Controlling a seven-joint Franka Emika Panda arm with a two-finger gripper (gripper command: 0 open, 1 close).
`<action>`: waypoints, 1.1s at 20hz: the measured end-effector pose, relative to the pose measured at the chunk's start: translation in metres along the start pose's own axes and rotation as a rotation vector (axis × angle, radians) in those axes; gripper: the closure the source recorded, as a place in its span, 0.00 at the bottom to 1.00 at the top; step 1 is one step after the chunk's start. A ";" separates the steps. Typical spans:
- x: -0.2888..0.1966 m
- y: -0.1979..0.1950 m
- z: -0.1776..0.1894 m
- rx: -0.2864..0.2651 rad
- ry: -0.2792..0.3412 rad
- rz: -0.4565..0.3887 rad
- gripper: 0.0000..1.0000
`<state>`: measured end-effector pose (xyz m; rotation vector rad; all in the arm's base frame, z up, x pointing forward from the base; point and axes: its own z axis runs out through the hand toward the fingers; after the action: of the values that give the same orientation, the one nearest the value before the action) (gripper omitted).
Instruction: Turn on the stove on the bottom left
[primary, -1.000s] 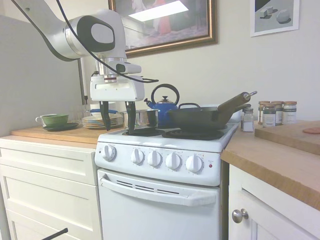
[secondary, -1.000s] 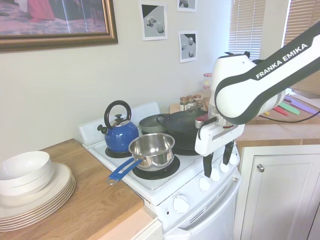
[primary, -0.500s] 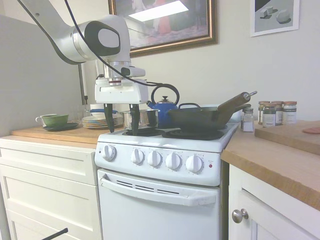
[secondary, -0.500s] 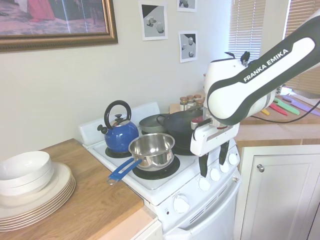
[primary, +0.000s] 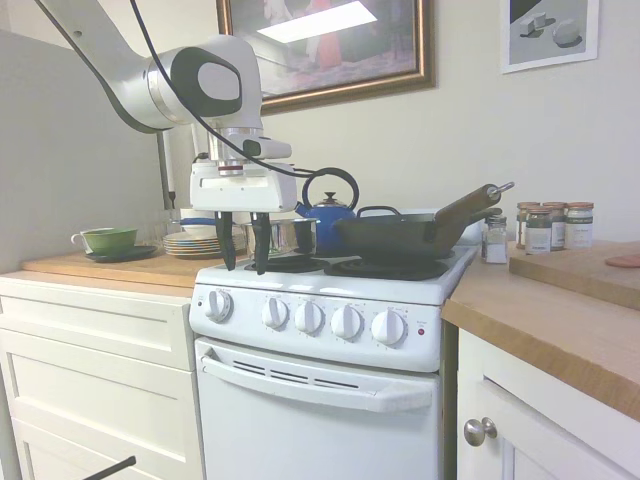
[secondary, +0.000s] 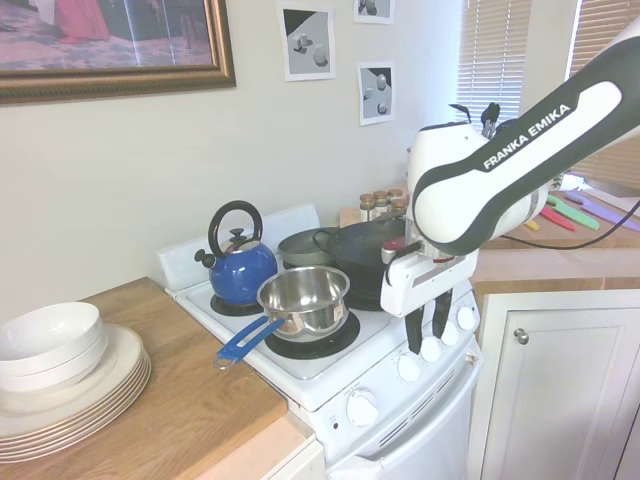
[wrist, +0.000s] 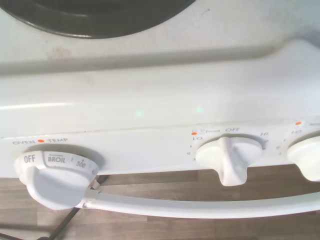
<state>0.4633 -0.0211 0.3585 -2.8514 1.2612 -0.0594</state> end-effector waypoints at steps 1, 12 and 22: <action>0.000 0.000 0.002 -0.001 -0.002 0.000 1.00; 0.004 -0.001 0.018 -0.007 -0.002 0.000 1.00; 0.013 0.003 0.037 -0.016 0.003 0.004 1.00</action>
<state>0.4719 -0.0323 0.3213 -2.8636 1.2732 -0.0535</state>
